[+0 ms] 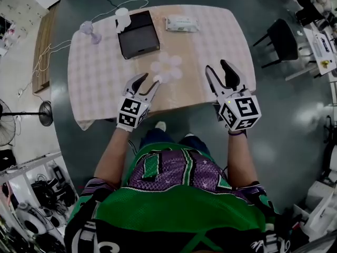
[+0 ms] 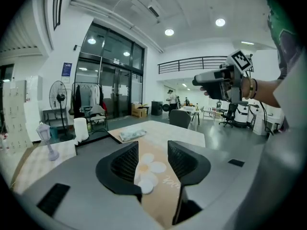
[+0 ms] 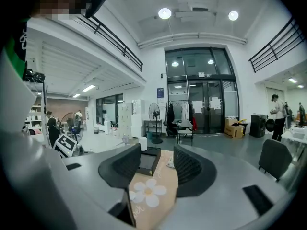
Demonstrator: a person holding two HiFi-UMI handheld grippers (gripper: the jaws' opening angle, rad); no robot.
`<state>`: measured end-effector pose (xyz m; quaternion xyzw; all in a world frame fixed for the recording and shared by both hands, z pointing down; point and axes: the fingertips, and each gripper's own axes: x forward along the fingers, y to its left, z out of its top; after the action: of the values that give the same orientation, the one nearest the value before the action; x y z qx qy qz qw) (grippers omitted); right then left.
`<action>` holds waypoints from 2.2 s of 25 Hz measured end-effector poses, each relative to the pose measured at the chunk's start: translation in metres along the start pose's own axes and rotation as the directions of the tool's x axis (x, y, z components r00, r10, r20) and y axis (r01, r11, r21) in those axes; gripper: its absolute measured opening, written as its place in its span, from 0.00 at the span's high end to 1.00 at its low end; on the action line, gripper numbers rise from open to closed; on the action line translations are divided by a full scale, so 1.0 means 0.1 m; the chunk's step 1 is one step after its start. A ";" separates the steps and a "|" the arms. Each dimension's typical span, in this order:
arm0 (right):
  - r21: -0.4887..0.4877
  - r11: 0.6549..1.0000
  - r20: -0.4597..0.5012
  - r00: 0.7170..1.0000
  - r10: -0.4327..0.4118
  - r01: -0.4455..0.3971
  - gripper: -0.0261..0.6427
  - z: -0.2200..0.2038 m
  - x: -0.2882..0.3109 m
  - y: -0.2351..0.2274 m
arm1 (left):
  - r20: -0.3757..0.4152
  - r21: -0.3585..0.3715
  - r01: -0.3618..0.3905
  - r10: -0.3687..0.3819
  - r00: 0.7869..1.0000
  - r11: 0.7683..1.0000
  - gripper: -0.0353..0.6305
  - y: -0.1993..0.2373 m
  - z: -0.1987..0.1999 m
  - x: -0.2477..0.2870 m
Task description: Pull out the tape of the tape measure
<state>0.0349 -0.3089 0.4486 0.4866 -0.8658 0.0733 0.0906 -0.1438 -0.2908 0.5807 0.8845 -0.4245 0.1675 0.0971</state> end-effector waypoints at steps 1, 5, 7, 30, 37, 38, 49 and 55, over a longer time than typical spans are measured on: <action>0.001 1.000 -0.008 1.000 -0.006 0.006 0.66 -0.03 0.04 0.01 | -0.016 -0.003 0.014 -0.014 1.000 1.000 0.66 0.01 -0.08 0.06; 0.014 0.999 -0.038 0.999 -0.033 0.034 0.66 -0.16 0.16 0.02 | -0.095 -0.014 0.072 -0.073 0.993 0.997 0.64 0.01 -0.43 0.29; 0.021 0.999 -0.040 0.998 -0.044 0.045 0.66 -0.20 0.23 0.01 | -0.133 -0.012 0.093 -0.094 0.987 0.996 0.62 0.01 -0.61 0.41; 0.073 0.985 -0.094 0.984 -0.152 0.159 0.66 -0.51 0.33 -0.12 | -0.386 -0.039 0.038 -0.050 0.921 0.999 0.58 0.30 -1.82 1.25; 0.069 0.982 -0.094 0.982 -0.167 0.174 0.66 -0.48 0.19 -0.15 | -0.431 -0.021 0.019 -0.026 0.902 1.000 0.58 0.36 -1.92 1.29; 0.068 0.982 -0.093 0.981 -0.170 0.177 0.66 -0.48 0.16 -0.15 | -0.436 -0.020 0.023 -0.029 0.899 1.000 0.59 0.35 -1.92 1.29; 0.049 0.987 -0.082 0.986 -0.146 0.151 0.66 -0.34 -0.13 -0.25 | -0.413 -0.027 0.012 -0.022 0.911 1.000 0.59 0.26 -1.60 1.12; 0.036 0.995 -0.040 0.995 -0.088 0.089 0.66 -0.18 -0.19 -0.26 | -0.323 -0.028 -0.036 0.025 0.946 0.999 0.59 0.18 -1.00 0.85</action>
<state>0.0688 -0.3026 0.4631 0.5245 -0.8400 0.0950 0.1013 -0.1295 -0.3319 0.7056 0.8368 -0.4192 0.3043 0.1776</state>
